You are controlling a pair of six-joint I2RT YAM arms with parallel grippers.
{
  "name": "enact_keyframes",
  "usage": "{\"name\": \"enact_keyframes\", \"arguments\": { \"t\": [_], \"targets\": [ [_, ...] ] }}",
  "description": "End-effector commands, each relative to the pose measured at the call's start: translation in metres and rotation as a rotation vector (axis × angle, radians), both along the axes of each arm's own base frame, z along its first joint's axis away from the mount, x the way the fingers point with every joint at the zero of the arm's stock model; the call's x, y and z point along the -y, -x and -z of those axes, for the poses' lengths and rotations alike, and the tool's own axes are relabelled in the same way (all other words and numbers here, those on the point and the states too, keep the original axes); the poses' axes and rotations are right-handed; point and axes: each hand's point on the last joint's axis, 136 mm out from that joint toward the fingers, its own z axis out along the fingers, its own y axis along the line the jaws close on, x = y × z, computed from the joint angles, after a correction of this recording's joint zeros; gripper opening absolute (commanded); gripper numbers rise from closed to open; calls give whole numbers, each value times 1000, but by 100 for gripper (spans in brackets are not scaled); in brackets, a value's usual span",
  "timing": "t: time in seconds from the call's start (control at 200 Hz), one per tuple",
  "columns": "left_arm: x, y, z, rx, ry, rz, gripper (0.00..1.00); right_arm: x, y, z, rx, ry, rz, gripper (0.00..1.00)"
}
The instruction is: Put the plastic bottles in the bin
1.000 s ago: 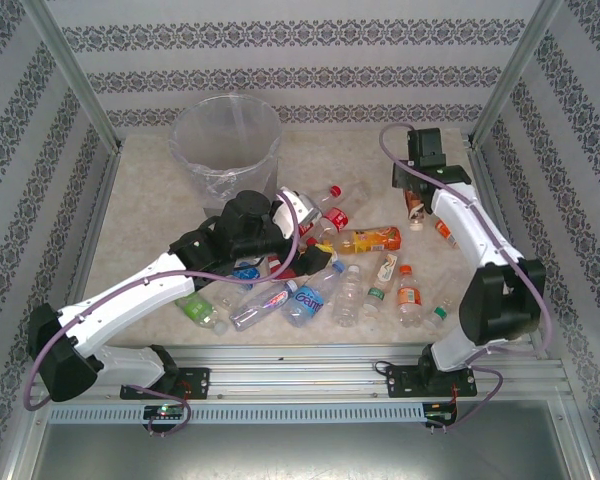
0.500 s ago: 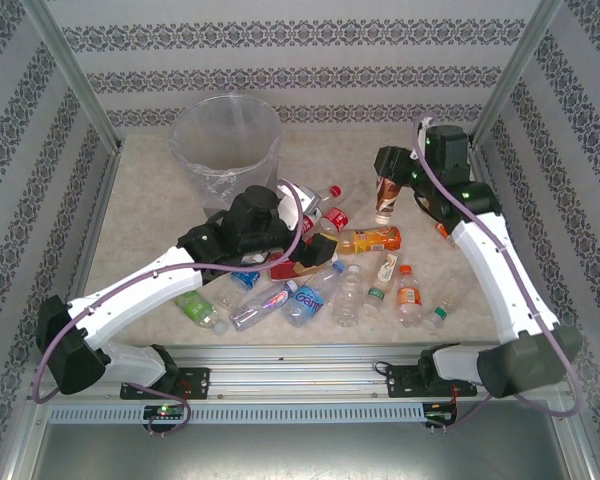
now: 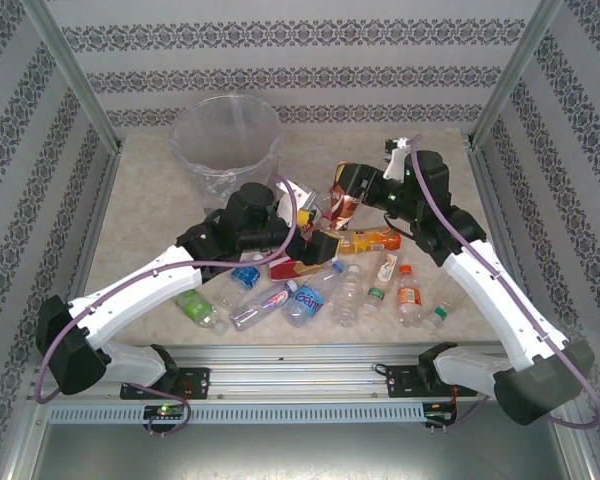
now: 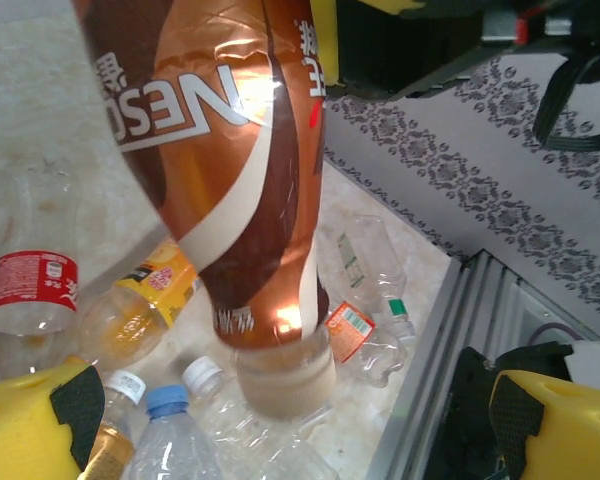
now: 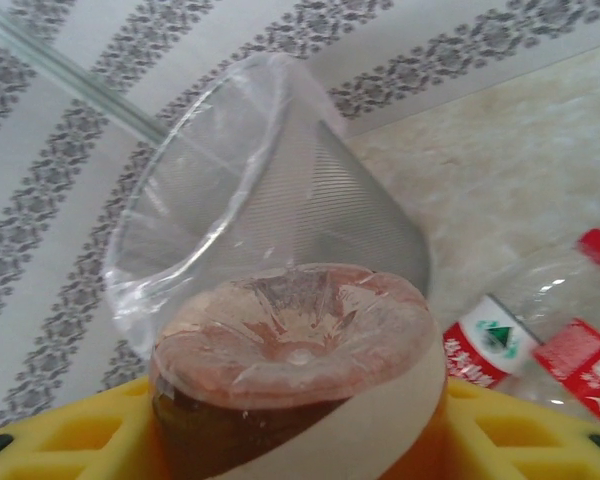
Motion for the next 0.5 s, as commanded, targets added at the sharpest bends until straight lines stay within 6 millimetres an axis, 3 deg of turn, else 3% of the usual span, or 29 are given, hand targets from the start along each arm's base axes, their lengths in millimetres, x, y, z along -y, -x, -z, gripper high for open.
{"name": "enact_keyframes", "arguments": {
  "t": [0.0,0.495],
  "targets": [
    [4,3,-23,-19,125,56,100,-12,12,-26,54,-102,-53,56],
    [11,-3,-13,-93,142,99,69,-32,32,-35,85,-158,-150,56]
  ]
}}
